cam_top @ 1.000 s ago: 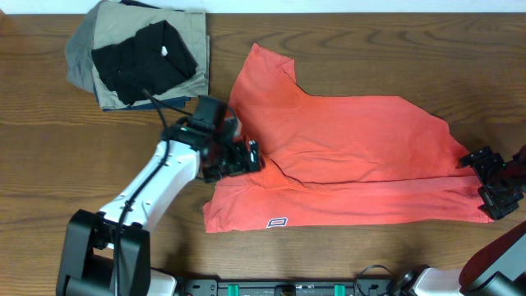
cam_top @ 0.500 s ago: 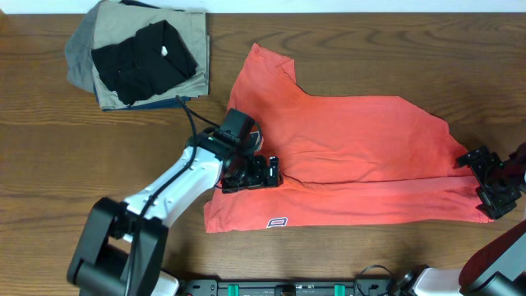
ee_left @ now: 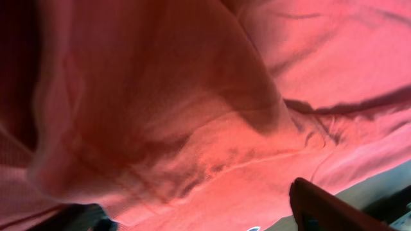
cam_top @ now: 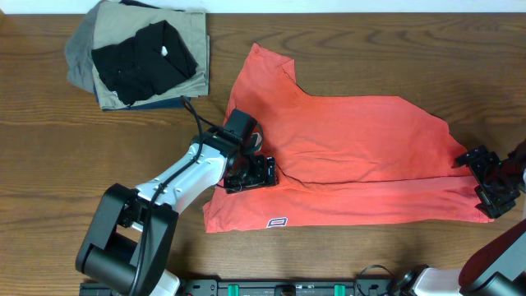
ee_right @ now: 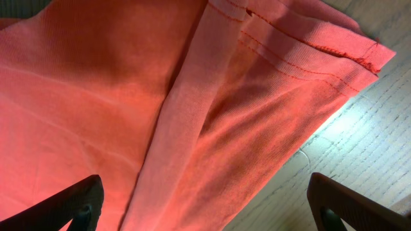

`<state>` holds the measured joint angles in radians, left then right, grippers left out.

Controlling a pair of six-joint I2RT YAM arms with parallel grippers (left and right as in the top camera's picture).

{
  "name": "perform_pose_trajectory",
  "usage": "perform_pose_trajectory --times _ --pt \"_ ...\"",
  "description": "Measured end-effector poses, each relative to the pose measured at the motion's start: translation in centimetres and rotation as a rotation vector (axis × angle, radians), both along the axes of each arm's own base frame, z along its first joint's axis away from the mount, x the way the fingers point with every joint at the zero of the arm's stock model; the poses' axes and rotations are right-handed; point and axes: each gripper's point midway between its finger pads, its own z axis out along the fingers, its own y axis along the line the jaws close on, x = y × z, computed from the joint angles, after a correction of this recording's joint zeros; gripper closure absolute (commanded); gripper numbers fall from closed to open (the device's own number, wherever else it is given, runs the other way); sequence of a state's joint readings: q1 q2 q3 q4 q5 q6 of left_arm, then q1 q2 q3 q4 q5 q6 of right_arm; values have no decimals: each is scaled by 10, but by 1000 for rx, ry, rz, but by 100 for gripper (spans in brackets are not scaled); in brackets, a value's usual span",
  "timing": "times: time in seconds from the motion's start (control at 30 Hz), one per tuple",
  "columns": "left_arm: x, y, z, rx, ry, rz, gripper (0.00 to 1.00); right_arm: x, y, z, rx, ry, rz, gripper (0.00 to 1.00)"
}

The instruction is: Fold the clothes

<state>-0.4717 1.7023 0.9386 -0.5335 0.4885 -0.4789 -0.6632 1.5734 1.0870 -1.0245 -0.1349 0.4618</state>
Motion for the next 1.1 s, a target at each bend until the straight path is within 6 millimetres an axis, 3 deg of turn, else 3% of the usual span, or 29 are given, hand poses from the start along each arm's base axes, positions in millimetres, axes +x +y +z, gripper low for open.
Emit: perform_pose_trajectory --times 0.23,0.37,0.53,0.87,0.9,0.93,1.1 --pt "8 -5 2 -21 -36 -1 59 0 0 0 0 -1 0 1" --pt "19 -10 5 -45 -87 -4 67 0 0 0 0 -1 0 1" --pt "34 -18 11 -81 -153 0 94 0 0 0 0 0 0 1" --pt "57 -24 19 -105 -265 5 94 3 2 1 14 -16 1 1" --pt "58 -24 19 -101 -267 6 83 3 2 1 15 -18 1 1" --pt "58 -24 19 -99 -269 3 63 3 3 1 16 -18 1 1" --pt "39 -11 8 -36 -176 12 59 4 3 1 16 -21 14 1"
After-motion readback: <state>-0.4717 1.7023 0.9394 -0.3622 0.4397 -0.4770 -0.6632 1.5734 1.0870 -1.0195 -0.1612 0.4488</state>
